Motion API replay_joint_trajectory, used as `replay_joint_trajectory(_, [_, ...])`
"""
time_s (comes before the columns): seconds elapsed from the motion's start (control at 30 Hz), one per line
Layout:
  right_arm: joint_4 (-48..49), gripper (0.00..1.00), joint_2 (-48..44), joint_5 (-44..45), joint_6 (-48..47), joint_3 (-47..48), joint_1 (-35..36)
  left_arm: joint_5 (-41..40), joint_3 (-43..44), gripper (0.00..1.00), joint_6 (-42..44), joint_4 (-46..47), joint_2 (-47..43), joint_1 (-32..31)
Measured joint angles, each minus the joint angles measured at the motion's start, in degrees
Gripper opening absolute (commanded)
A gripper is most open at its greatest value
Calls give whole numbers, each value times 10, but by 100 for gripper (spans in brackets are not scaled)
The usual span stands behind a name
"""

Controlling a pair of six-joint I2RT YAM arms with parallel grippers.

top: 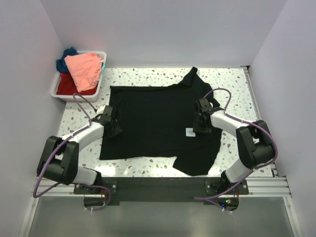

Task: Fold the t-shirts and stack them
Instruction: Fold the tshirt

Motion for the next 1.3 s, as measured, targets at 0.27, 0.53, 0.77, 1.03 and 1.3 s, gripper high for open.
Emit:
replay_joint_trajectory(0.27, [-72, 45, -46, -2, 30, -37, 2, -3, -10, 58, -18, -30, -18, -9])
replay_joint_trajectory(0.53, [-135, 46, -80, 11, 46, -28, 2, 2, 27, 60, -15, -115, 0, -10])
replay_joint_trajectory(0.77, [-156, 46, -82, 29, 52, 79, 2, -11, 228, 62, 21, -186, 82, -10])
replay_joint_trajectory(1.03, [-146, 53, 17, 54, 44, 242, -3, -12, 460, 63, 65, -165, 244, -6])
replay_joint_trajectory(1.3, [-109, 53, 288, 23, 20, 576, -64, 10, 562, 63, 89, -148, 373, 30])
